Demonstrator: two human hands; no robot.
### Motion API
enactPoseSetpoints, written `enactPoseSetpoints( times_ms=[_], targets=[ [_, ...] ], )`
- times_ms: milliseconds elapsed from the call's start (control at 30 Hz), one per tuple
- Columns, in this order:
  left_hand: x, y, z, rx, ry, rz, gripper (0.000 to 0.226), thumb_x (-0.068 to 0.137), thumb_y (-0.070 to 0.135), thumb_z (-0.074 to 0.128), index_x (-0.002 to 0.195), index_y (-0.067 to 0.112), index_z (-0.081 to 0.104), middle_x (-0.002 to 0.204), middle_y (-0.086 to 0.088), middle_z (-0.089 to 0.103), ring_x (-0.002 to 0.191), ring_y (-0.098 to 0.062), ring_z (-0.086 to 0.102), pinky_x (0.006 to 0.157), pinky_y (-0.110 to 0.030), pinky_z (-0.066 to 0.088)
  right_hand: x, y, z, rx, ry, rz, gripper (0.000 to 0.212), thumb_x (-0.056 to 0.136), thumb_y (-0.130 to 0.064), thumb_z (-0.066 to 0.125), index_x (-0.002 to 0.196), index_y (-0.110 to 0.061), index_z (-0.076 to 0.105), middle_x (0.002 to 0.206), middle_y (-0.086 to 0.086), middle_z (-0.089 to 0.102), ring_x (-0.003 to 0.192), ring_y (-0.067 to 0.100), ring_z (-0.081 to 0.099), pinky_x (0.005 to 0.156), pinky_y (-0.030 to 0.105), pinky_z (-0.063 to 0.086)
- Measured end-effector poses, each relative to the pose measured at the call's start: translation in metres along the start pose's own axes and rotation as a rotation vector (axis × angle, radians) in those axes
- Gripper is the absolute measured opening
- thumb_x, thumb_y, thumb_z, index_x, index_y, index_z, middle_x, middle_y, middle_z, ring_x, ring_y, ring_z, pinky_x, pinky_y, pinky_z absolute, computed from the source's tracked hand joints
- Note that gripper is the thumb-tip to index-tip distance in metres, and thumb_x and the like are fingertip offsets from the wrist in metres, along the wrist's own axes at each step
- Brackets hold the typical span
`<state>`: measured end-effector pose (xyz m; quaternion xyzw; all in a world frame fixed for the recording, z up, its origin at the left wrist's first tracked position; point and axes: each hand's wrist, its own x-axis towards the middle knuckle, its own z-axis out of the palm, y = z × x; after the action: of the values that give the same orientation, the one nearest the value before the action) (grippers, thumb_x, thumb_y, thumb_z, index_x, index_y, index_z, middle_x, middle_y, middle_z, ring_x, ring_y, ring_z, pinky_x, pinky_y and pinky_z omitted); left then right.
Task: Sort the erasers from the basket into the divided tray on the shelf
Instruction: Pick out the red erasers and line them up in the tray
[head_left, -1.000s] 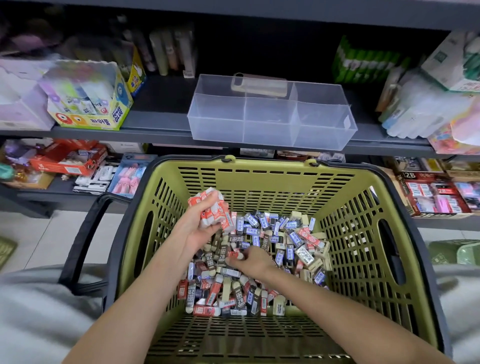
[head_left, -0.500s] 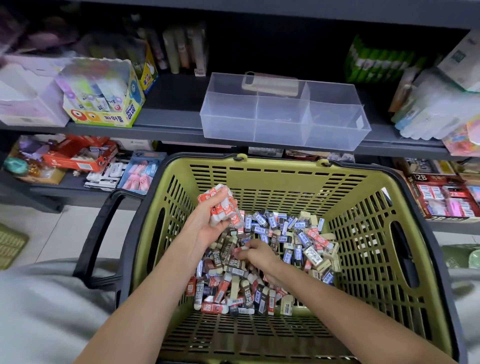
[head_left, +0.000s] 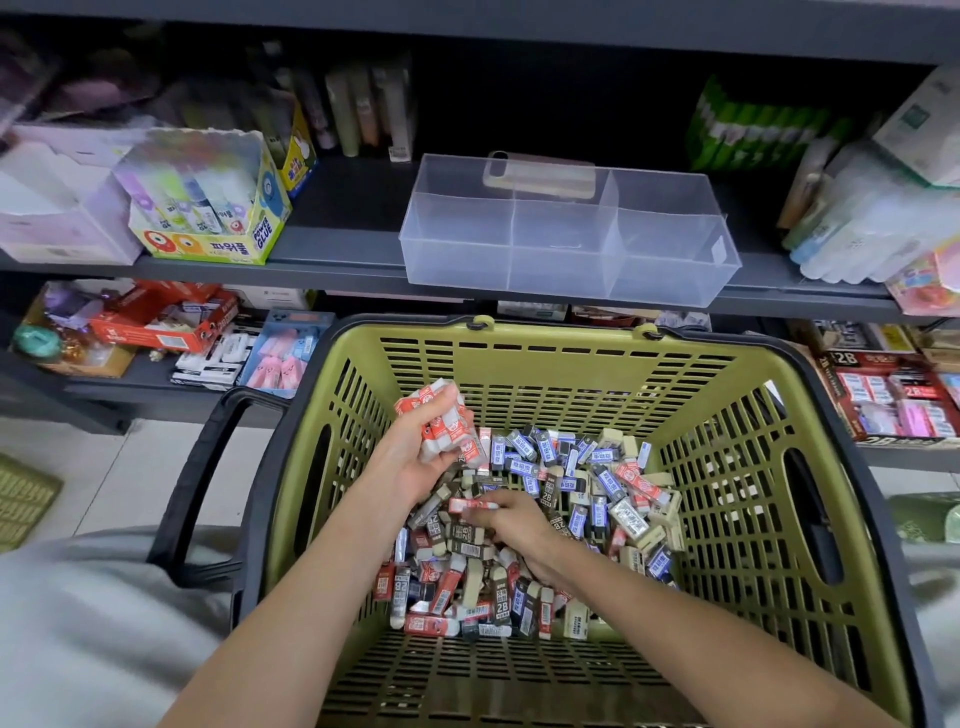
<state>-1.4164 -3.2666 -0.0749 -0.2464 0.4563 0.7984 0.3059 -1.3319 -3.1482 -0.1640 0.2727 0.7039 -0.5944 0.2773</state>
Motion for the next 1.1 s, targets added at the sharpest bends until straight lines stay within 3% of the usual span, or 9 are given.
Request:
enactPoseSetpoints(
  times_ms=[133, 233, 333, 533, 667, 767, 867, 1033, 1100],
  targets=[
    [0.000, 0.000, 0.000, 0.137, 0.040, 0.082, 0.043, 0.057, 0.018, 0.079, 0.096, 0.007, 0.064, 0.081, -0.007, 0.069, 0.074, -0.020, 0.067, 0.073, -0.035, 0.056, -0.013, -0.016, -0.018, 0.137, -0.024, -0.043, 0.026, 0.082, -0.014, 0.067, 0.106, -0.005, 0.064, 0.104, 0.007, 0.065, 0.077, 0.015, 0.059, 0.081, 0.032, 0.052],
    [-0.001, 0.001, 0.000, 0.203, 0.083, 0.130, 0.051, 0.057, 0.019, 0.082, 0.103, 0.009, 0.063, 0.085, -0.005, 0.070, 0.084, -0.024, 0.066, 0.085, -0.040, 0.052, -0.032, -0.042, -0.042, 0.286, -0.020, -0.139, 0.008, 0.085, -0.016, 0.065, 0.084, -0.008, 0.065, 0.074, -0.001, 0.060, 0.066, 0.011, 0.049, 0.063, 0.022, 0.041],
    [-0.007, 0.002, 0.005, 0.170, 0.041, 0.099, 0.049, 0.058, 0.020, 0.081, 0.102, 0.009, 0.063, 0.081, -0.005, 0.069, 0.074, -0.019, 0.067, 0.069, -0.034, 0.056, -0.054, -0.071, -0.061, 0.422, 0.072, -0.290, 0.012, 0.086, -0.021, 0.065, 0.095, -0.013, 0.069, 0.077, -0.002, 0.058, 0.067, 0.011, 0.050, 0.057, 0.023, 0.042],
    [-0.021, 0.001, 0.032, 0.027, -0.116, 0.036, 0.038, 0.068, 0.033, 0.071, 0.096, 0.007, 0.067, 0.087, -0.011, 0.074, 0.074, -0.022, 0.072, 0.063, -0.036, 0.059, -0.074, -0.108, -0.043, 0.023, 0.354, -0.634, 0.014, 0.087, -0.027, 0.064, 0.099, -0.021, 0.068, 0.099, 0.000, 0.054, 0.086, 0.014, 0.058, 0.077, 0.022, 0.050],
    [-0.029, 0.009, 0.041, 0.011, -0.138, 0.086, 0.048, 0.064, 0.034, 0.073, 0.105, 0.009, 0.065, 0.088, -0.010, 0.074, 0.072, -0.021, 0.071, 0.063, -0.034, 0.058, -0.083, -0.116, -0.036, -0.139, 0.410, -0.730, 0.020, 0.088, -0.029, 0.063, 0.105, -0.022, 0.069, 0.092, -0.006, 0.045, 0.084, 0.010, 0.052, 0.069, 0.008, 0.041],
    [-0.034, 0.018, 0.046, 0.057, -0.127, 0.122, 0.061, 0.057, 0.030, 0.078, 0.113, 0.010, 0.063, 0.090, -0.011, 0.072, 0.072, -0.023, 0.070, 0.067, -0.036, 0.056, -0.090, -0.123, -0.043, -0.198, 0.369, -0.755, 0.012, 0.088, -0.034, 0.062, 0.097, -0.028, 0.067, 0.094, -0.006, 0.043, 0.081, 0.019, 0.056, 0.072, 0.020, 0.048],
    [-0.035, 0.028, 0.057, 0.045, -0.150, 0.117, 0.063, 0.055, 0.026, 0.079, 0.112, 0.007, 0.063, 0.080, -0.011, 0.071, 0.059, -0.020, 0.068, 0.050, -0.029, 0.052, -0.099, -0.133, -0.051, -0.207, 0.328, -0.781, 0.011, 0.088, -0.036, 0.061, 0.096, -0.032, 0.066, 0.098, -0.001, 0.043, 0.084, 0.021, 0.059, 0.078, 0.036, 0.052],
    [-0.037, 0.035, 0.065, -0.117, -0.219, 0.049, 0.061, 0.057, 0.022, 0.080, 0.113, 0.004, 0.064, 0.103, -0.015, 0.067, 0.088, -0.025, 0.064, 0.074, -0.040, 0.052, -0.106, -0.152, -0.063, -0.187, 0.349, -0.821, 0.023, 0.090, -0.036, 0.056, 0.110, -0.030, 0.067, 0.097, -0.003, 0.046, 0.082, -0.004, 0.048, 0.071, 0.005, 0.039],
    [-0.042, 0.034, 0.064, -0.124, -0.278, 0.045, 0.063, 0.060, 0.023, 0.080, 0.117, 0.005, 0.063, 0.096, -0.015, 0.065, 0.077, -0.023, 0.062, 0.059, -0.035, 0.051, -0.106, -0.160, -0.063, -0.075, 0.340, -0.803, 0.014, 0.087, -0.030, 0.063, 0.097, -0.038, 0.068, 0.094, -0.004, 0.048, 0.078, -0.003, 0.049, 0.069, 0.005, 0.039]
  ],
)
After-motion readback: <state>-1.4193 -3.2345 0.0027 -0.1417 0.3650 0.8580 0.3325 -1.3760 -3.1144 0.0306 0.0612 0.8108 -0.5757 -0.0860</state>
